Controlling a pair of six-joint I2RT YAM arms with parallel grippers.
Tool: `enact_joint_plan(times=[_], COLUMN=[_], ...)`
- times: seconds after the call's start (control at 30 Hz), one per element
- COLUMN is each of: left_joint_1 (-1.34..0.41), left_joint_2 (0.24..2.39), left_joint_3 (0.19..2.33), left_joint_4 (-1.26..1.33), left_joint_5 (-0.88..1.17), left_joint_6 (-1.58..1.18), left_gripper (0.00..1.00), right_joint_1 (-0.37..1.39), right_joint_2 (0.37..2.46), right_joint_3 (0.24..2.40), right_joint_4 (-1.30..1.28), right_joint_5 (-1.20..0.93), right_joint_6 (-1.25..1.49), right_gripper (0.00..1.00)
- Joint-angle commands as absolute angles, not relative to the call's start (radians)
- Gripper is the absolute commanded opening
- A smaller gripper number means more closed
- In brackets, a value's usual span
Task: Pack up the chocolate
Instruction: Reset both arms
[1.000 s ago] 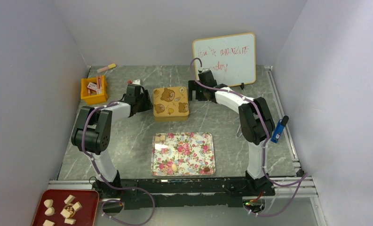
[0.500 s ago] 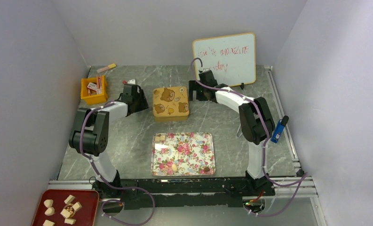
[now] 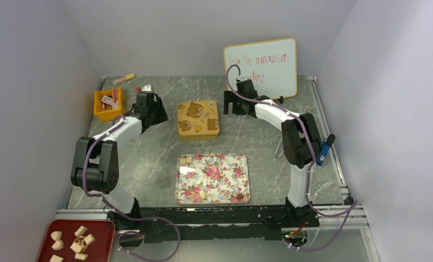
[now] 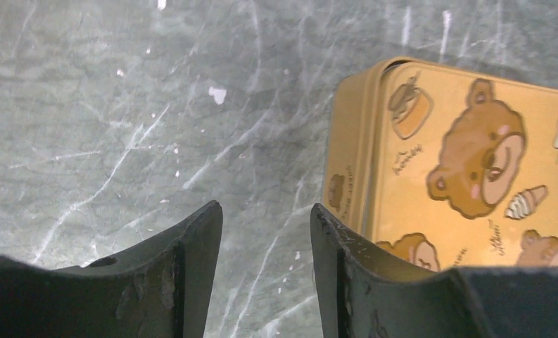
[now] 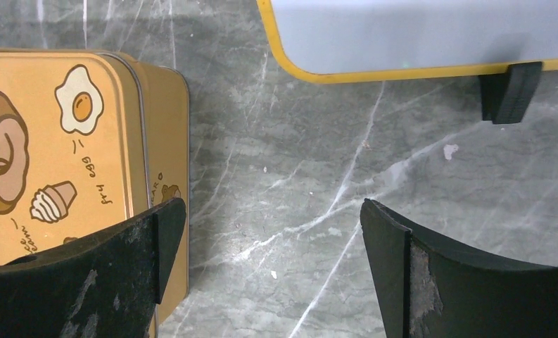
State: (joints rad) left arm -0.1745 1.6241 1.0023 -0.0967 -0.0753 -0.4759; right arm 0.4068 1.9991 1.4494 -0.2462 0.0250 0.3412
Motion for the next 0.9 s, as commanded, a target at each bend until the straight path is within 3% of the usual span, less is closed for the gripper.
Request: enact_joint_plan(times=[0.0, 0.3, 0.6, 0.87], left_joint_1=[-0.183, -0.246, -0.256, -0.256], left_joint_2=[1.557, 1.395, 1.264, 1.126], left_joint_3=[1.095, 1.02, 0.937, 0.802], left_joint_4=[-0.179, -0.113, -0.044, 0.068], left_joint_5=[-0.012, 0.055, -0.012, -0.138], left_joint_6=[-0.427, -0.313, -0.281, -0.247], left_gripper=[0.53, 0.58, 0.64, 0.7], right_joint_1=[0.397, 0.394, 0.394, 0.395], right_joint_2=[1.91, 1.806, 1.591, 1.52], right_joint_3=[1.429, 1.334, 1.16, 1.12], right_joint_4=[-0.224, -0.168, -0.005, -0.018], right_joint_5=[0.017, 0.015, 0.015, 0.122], right_joint_6=[0.32, 0.267, 0.187, 0.191], right_gripper=[1.0, 1.0, 1.0, 1.0])
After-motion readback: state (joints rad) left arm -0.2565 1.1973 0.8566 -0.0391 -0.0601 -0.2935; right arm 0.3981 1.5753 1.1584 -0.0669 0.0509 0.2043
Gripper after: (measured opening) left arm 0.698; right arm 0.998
